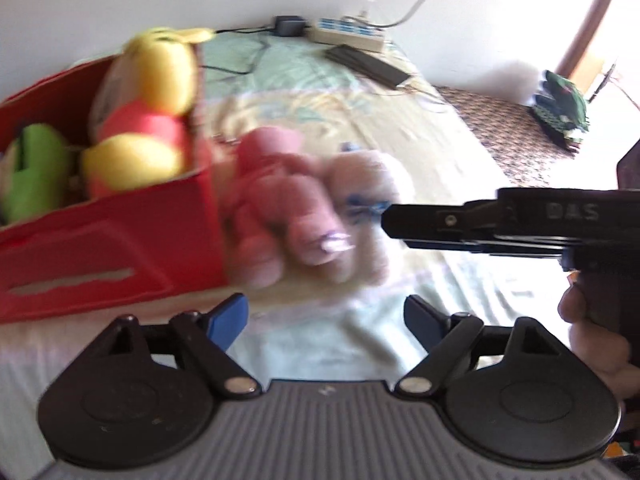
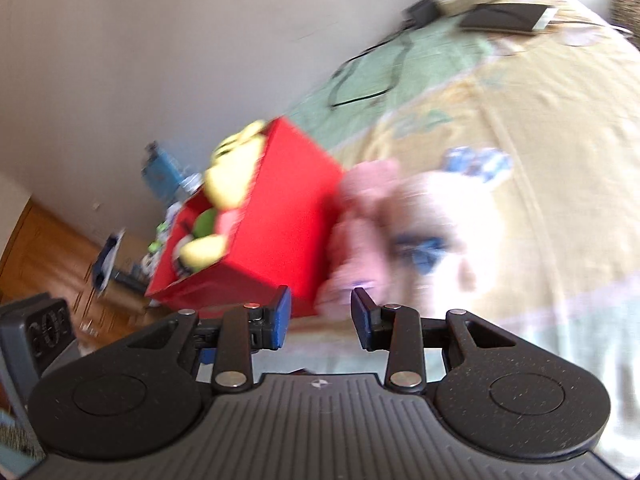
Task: Organize objects
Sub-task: 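Move the right gripper back toward the white bunny with plaid ears, then grasp the white bunny with blue plaid ears using the right gripper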
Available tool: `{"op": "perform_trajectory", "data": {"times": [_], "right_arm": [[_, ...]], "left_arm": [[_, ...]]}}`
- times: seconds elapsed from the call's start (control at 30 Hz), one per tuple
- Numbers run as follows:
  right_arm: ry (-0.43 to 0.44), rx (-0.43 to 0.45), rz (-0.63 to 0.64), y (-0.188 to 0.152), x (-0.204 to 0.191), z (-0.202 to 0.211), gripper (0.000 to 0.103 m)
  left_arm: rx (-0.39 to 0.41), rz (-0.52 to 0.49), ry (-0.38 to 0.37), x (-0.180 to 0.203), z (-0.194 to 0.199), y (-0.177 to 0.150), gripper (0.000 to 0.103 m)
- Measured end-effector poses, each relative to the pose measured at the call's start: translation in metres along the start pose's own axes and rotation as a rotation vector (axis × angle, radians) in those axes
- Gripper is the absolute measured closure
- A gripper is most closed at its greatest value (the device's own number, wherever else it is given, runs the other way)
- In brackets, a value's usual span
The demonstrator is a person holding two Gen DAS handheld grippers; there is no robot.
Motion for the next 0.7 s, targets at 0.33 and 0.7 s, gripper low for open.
{"op": "perform_trajectory", "data": {"times": [0.33, 0.7], "right_arm": [[-0.072, 0.027, -0.114, 0.019, 0.057, 0.008, 0.059], [-0.026, -0.026, -0.185, 0.031, 0.078, -0.009, 0.058]], "left_arm": [[-0.018, -0.093, -0.087, 0.045, -0.043, 0.024, 0.030], [-0.053, -0.140, -0.099, 0.053, -0.091, 0.043, 0.029]]}}
Point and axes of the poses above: each gripper's, at about its wrist camera, not at the fingertips, and z roughly against the way its jaws point, x to its right, y to its top, the point moved 7 cm from there along -z, roughly the way its jaws point, and after that the axes turned 5 degrees about x, right-handed, at the moved point
